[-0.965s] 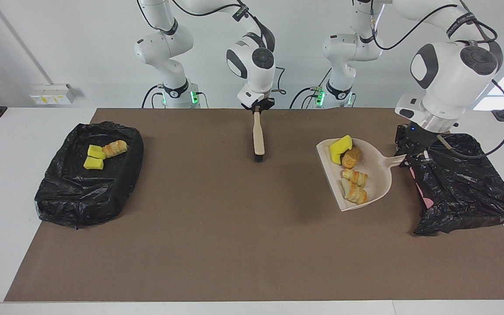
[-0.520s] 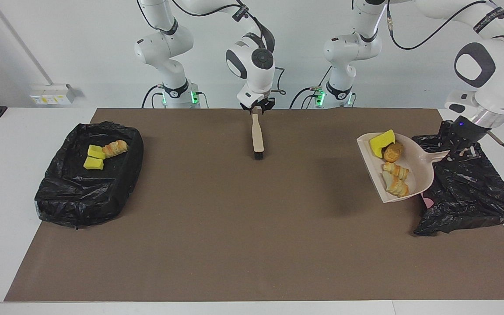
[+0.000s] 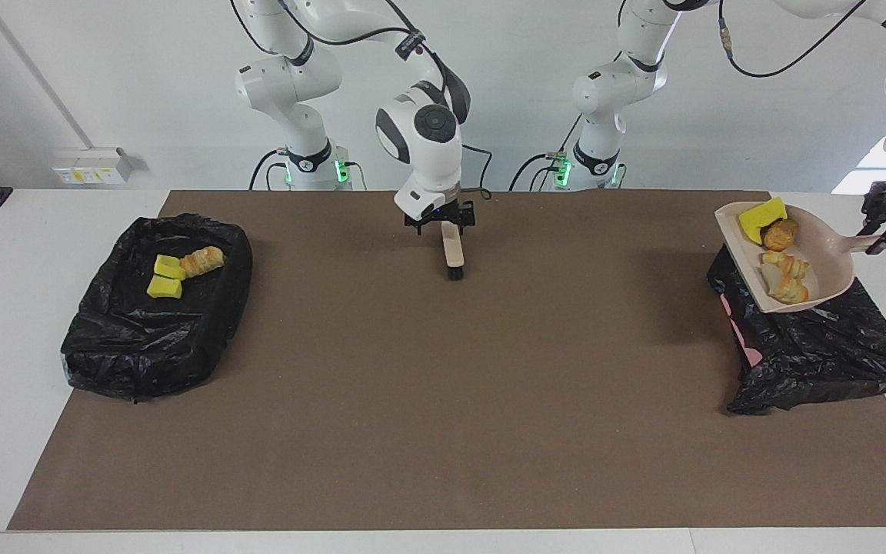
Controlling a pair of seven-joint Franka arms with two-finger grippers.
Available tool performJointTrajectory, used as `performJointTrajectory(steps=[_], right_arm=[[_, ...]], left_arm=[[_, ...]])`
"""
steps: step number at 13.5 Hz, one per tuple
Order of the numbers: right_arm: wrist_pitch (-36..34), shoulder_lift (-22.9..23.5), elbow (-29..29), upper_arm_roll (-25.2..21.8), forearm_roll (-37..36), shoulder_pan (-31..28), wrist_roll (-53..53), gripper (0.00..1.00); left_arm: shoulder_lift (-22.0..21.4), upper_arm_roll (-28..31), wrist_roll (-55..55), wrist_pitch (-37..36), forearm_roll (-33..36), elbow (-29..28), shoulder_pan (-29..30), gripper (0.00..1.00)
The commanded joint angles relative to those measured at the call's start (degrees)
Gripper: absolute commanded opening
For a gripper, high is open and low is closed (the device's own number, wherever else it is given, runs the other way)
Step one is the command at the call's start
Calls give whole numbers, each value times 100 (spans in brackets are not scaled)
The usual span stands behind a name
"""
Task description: Sweep and dump trash in bin
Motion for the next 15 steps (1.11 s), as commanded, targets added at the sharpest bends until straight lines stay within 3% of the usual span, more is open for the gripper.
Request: performJointTrajectory(steps=[1,4,8,10,13,15], right_arm=[[-79,52,516,36,-242,-734,-399,100],[-88,17,693,-16,-524,-1307,-970,100],[-149,-123,1025,-1296,-999,-1378,-2067,100],[-647,-298,1385,-1606,-991,-1500,-2491,100],[-1780,-667,1913,-1686,-982,-1808,-2886,100],[-2169,-1001,1967,-1782,-964,-1879,-3010,100]], left_arm=[[292,-52,156,427,792,428,18,0],[466,-52,25,1228,1602,367,44,0],[617,-52,-1458,1677,2999,183,-183,0],[573,-43,-2047,1774,3656,-54,-324,0],[441,-35,-2865,1626,4731,-274,-693,0],[284,-43,-3584,1608,5608,-476,-764,0]])
